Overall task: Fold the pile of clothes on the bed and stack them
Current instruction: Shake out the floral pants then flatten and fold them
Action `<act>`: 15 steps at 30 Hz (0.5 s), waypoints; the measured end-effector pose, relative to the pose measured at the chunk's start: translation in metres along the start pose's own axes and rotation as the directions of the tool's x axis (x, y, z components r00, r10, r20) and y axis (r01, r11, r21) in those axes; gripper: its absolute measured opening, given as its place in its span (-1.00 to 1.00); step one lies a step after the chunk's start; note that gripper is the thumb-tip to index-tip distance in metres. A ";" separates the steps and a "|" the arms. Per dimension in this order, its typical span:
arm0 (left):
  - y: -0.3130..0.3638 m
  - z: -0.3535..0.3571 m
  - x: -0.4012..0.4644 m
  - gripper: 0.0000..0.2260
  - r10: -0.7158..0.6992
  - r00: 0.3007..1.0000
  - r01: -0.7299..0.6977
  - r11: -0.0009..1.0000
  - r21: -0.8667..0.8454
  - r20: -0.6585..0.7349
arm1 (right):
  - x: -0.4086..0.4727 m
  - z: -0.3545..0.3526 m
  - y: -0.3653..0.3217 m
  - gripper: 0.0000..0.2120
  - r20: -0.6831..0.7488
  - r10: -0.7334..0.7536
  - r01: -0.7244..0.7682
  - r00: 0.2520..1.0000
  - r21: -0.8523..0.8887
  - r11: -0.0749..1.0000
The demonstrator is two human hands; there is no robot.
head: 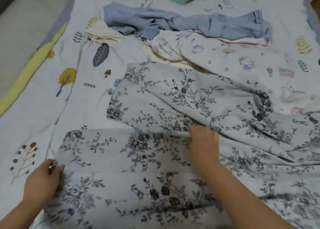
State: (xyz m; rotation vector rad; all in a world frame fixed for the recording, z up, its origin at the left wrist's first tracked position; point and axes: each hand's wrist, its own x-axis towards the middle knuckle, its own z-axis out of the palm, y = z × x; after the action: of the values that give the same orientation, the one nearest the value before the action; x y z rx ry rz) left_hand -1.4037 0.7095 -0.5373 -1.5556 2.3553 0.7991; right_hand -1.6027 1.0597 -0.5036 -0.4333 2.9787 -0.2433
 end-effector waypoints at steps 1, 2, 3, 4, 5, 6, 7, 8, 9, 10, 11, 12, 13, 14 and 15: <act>0.005 0.001 -0.004 -0.83 0.008 1.000 -0.008 0.999 0.032 -0.017 | 0.005 0.000 0.001 -0.79 -0.040 0.026 -0.026 0.999 0.009 1.000; 0.010 0.003 -0.009 -0.82 0.011 0.999 -0.008 0.997 0.078 -0.038 | 0.008 0.001 0.001 -0.73 -0.012 0.047 -0.047 0.999 -0.008 0.999; 0.016 0.006 -0.014 -0.80 0.023 0.997 -0.014 0.991 0.134 -0.068 | 0.009 0.001 0.001 -0.66 0.048 0.067 -0.065 0.997 -0.032 0.997; 0.022 0.010 -0.019 -0.76 0.049 0.994 -0.029 0.980 0.197 -0.100 | 0.006 0.002 0.002 -0.60 0.102 0.081 -0.077 0.991 -0.048 0.996; 0.031 0.014 -0.023 -0.72 0.112 0.986 -0.075 0.959 0.272 -0.123 | 0.001 0.002 0.004 -0.55 0.146 0.079 -0.071 0.986 -0.057 0.996; 0.042 0.018 -0.026 -0.70 0.192 0.974 -0.142 0.929 0.343 -0.119 | -0.007 0.002 0.007 -0.52 0.181 0.059 -0.048 0.982 -0.063 0.997; 0.054 0.022 -0.028 -0.72 0.279 0.956 -0.223 0.894 0.389 -0.093 | -0.016 0.003 0.011 -0.51 0.209 0.026 -0.011 0.978 -0.075 0.997; 0.068 0.027 -0.028 -0.73 0.352 0.934 -0.301 0.872 0.386 -0.067 | -0.025 0.003 0.016 -0.52 0.236 -0.003 0.026 0.972 -0.093 0.995; 0.084 0.035 -0.026 -0.72 0.415 0.908 -0.374 0.862 0.343 -0.054 | -0.032 0.002 0.022 -0.55 0.255 -0.018 0.047 0.967 -0.110 0.993; 0.101 0.042 -0.023 -0.70 0.455 0.889 -0.425 0.861 0.280 -0.047 | -0.036 0.001 0.027 -0.58 0.263 -0.012 0.044 0.965 -0.115 0.992; 0.119 0.049 -0.019 -0.68 0.480 0.876 -0.460 0.861 0.215 -0.046 | -0.036 0.001 0.033 -0.59 0.257 -0.002 0.031 0.966 -0.109 0.994; 0.137 0.055 -0.014 -0.66 0.476 0.878 -0.466 0.871 0.154 -0.041 | -0.033 -0.001 0.037 -0.59 0.236 0.006 0.017 0.972 -0.098 0.995; 0.154 0.061 -0.004 -0.65 0.461 0.887 -0.456 0.885 0.091 -0.035 | -0.027 -0.002 0.039 -0.57 0.203 0.009 0.009 0.979 -0.085 0.996; 0.169 0.065 0.007 -0.64 0.411 0.911 -0.410 0.911 0.028 -0.033 | -0.019 -0.003 0.041 -0.57 0.156 0.008 0.001 0.988 -0.061 0.998; 0.182 0.069 0.018 -0.62 0.344 0.938 -0.345 0.938 -0.034 -0.040 | -0.008 -0.004 0.041 -0.56 0.105 0.009 -0.006 0.994 -0.026 1.000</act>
State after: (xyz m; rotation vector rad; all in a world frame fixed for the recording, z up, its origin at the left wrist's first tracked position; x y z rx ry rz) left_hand -1.5827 0.7867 -0.5438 -1.1896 2.6952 0.9003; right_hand -1.6070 1.1012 -0.5061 -0.4237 2.8825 -0.1758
